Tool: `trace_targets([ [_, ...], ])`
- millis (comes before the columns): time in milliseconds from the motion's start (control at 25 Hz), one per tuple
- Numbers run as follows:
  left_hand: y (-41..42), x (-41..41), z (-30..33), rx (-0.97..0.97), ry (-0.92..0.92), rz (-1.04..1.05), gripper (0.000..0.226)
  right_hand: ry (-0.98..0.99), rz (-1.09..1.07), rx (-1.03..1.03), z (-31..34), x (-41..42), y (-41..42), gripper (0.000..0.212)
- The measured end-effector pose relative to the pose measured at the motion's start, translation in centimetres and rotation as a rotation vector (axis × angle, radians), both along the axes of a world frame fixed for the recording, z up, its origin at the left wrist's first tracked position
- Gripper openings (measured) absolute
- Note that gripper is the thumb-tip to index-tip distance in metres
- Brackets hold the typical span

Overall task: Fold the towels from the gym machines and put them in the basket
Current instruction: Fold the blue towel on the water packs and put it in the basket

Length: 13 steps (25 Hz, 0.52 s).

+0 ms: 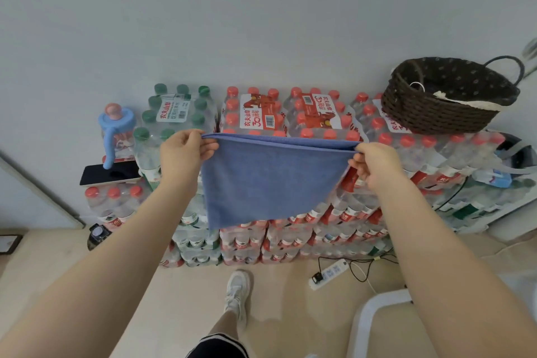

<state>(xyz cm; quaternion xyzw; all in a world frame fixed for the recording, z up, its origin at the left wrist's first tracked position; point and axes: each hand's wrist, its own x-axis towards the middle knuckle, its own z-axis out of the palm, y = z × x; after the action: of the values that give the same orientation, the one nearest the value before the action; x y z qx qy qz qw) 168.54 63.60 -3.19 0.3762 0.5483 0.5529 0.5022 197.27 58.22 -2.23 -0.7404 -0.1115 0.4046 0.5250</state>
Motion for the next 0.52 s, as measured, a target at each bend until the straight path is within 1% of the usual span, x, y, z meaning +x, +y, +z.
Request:
trace_targets([
  [40, 1.5, 0.2, -0.1, -0.005, -0.002, -0.01, 0.019, -0.016, 0.012, -0.005, 0.0, 0.4, 1.4, 0.014],
  [80, 2.9, 0.3, -0.2, -0.009, -0.002, -0.02, 0.02, 0.013, 0.019, 0.008, 0.1, 0.8, 2.8, 0.014],
  [200, 8.0, 1.1, -0.3, -0.019, -0.012, -0.046, 0.021, 0.159, 0.018, 0.116, 0.9, 1.9, 7.8, 0.019],
  [280, 12.0, 1.9, -0.3, -0.049, -0.036, -0.046, 0.021, 0.167, 0.037, 0.129, 1.5, 2.4, 11.6, 0.021],
  [360, 15.4, 2.8, -0.6, -0.081, -0.045, -0.064, 0.021, 0.075, 0.067, 0.084, 1.7, 2.7, 14.9, 0.02],
  [440, 19.0, 3.8, -1.3, -0.108, -0.033, -0.093, 0.021, -0.076, 0.094, 0.051, 1.0, 3.3, 18.4, 0.017],
  [520, 22.1, 4.6, -1.9, -0.133, -0.007, -0.127, 0.02, -0.223, 0.103, 0.06, -0.1, 3.7, 21.6, 0.018],
])
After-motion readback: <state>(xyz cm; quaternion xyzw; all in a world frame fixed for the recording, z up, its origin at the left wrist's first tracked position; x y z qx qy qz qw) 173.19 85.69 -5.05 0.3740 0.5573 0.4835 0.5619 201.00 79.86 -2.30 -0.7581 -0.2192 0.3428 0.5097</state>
